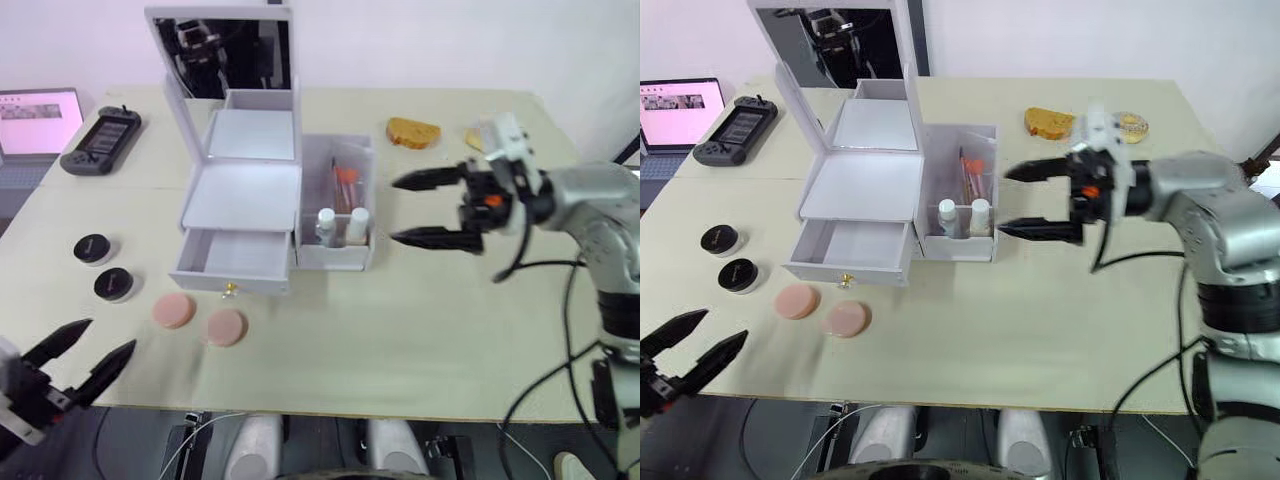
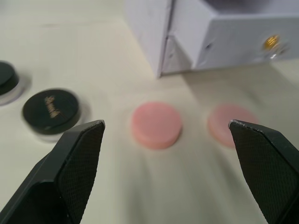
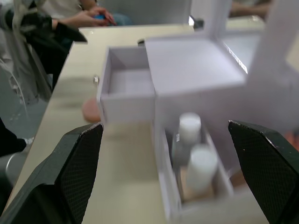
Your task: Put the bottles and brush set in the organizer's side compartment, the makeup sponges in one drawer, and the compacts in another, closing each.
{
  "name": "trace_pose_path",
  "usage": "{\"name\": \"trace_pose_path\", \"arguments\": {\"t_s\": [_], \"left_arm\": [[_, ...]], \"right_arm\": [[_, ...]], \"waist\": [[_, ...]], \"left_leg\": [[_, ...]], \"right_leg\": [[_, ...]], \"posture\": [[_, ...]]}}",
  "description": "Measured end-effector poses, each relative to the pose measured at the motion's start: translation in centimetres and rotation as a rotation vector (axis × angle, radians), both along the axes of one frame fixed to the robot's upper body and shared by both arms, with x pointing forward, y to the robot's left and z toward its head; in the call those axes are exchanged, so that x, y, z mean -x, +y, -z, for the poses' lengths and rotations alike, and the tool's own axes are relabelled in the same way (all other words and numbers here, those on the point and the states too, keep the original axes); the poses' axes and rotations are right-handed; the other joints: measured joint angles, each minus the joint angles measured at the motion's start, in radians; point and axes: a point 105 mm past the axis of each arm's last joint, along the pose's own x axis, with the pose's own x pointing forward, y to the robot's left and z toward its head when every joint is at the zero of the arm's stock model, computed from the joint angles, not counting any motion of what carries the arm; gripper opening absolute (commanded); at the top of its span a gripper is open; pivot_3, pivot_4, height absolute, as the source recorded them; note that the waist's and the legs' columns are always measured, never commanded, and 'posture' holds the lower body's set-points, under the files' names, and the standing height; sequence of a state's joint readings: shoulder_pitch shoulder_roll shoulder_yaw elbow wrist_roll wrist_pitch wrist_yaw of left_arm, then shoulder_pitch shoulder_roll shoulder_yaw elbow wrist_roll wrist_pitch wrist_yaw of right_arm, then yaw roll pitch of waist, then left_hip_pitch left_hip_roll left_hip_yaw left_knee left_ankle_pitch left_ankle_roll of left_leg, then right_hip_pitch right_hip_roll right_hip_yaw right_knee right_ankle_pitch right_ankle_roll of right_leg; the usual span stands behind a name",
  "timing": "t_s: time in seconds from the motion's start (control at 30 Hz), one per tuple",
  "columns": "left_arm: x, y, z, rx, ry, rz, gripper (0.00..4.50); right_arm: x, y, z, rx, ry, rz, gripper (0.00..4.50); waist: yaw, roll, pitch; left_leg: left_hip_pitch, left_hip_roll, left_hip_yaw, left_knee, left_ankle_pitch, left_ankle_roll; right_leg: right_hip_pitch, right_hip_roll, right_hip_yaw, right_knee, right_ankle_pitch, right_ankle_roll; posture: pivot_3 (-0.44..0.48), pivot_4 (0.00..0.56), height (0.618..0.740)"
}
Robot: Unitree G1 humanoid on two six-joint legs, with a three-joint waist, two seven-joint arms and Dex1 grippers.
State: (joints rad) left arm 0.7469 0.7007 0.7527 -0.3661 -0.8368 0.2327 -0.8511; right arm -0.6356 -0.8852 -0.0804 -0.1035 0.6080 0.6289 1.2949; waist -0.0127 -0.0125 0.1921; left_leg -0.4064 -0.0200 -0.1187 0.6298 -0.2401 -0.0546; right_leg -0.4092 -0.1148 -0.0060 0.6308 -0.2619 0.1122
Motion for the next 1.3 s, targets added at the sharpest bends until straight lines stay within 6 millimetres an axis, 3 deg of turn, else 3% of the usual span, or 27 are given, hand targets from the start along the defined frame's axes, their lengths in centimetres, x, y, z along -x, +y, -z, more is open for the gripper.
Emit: {"name": "trace_pose_path", "arguments": {"t_s": [0.2, 0.3, 0.4, 0.53, 0.67, 0.9, 1.2, 1.3], "left_arm": [[-2.1, 5.0, -0.6, -0.156, 0.092, -0.053, 4.46], [-3.3, 7.4, -2.4, -0.217, 0.084, -0.083, 4.46], [-3.7, 8.5, -3.0, -0.233, 0.091, -0.095, 4.46], [-3.1, 10.8, -2.3, -0.259, 0.15, -0.14, 4.46], [-2.8, 11.4, -2.1, -0.285, 0.174, -0.139, 4.46], [-3.3, 10.2, -1.9, -0.269, 0.162, -0.106, 4.46], [-2.3, 3.6, -1.7, -0.149, 0.1, 0.093, 4.46], [-0.5, 1.1, -0.4, -0.131, 0.115, 0.135, 4.46]], "right_arm": [[-1.3, -6.3, 2.1, 0.012, -0.004, 0.229, 4.5], [-1.5, -9.4, 4.2, 0.039, 0.017, 0.341, 4.5], [-1.8, -10.8, 5.1, 0.058, 0.009, 0.398, 4.5], [-2.0, -11.7, 5.6, 0.082, -0.002, 0.447, 4.5], [-2.1, -11.9, 5.7, 0.087, -0.008, 0.466, 4.5], [-2.5, -11.0, 4.4, 0.07, -0.026, 0.435, 4.5], [-0.7, -3.4, 2.1, 0.041, 0.018, 0.113, 4.5], [0.2, -1.6, 1.5, 0.064, 0.031, 0.027, 4.5]], "waist": [[-0.006, 0.0, 0.0], [-0.006, 0.001, 0.0], [-0.017, 0.003, 0.001], [-0.036, 0.003, 0.001], [-0.032, 0.003, 0.001], [-0.031, 0.003, 0.001], [-0.028, 0.003, 0.001], [-0.029, 0.003, 0.001]], "left_leg": [[0.003, 0.002, 0.001, -0.001, 0.0, 0.0], [0.002, 0.002, 0.001, -0.002, 0.0, 0.0], [0.003, 0.002, 0.004, -0.002, 0.0, 0.0], [0.005, 0.003, 0.004, -0.004, 0.0, 0.0], [0.006, 0.003, 0.004, -0.004, 0.0, 0.0], [0.006, 0.003, 0.004, -0.004, 0.0, 0.0], [0.006, 0.004, 0.005, -0.003, 0.0, 0.0], [0.005, 0.003, 0.006, -0.003, 0.0, 0.0]], "right_leg": [[0.0, 0.001, 0.0, 0.002, 0.002, -0.001], [0.0, 0.001, 0.001, 0.002, 0.002, -0.001], [-0.001, 0.001, 0.003, 0.002, 0.002, 0.0], [-0.001, 0.002, 0.003, 0.003, 0.002, 0.0], [0.0, 0.002, 0.004, 0.003, 0.002, 0.0], [0.0, 0.002, 0.004, 0.003, 0.002, 0.0], [0.0, 0.002, 0.005, 0.003, 0.002, 0.0], [0.0, 0.001, 0.005, 0.001, 0.002, 0.0]], "posture": [[0.0, 0.15, 0.74], [0.0, 0.15, 0.74], [0.0, 0.15, 0.74], [0.0, 0.15, 0.74], [0.0, 0.15, 0.74], [0.0, 0.15, 0.74], [0.0, 0.15, 0.74], [0.0, 0.15, 0.74]]}}
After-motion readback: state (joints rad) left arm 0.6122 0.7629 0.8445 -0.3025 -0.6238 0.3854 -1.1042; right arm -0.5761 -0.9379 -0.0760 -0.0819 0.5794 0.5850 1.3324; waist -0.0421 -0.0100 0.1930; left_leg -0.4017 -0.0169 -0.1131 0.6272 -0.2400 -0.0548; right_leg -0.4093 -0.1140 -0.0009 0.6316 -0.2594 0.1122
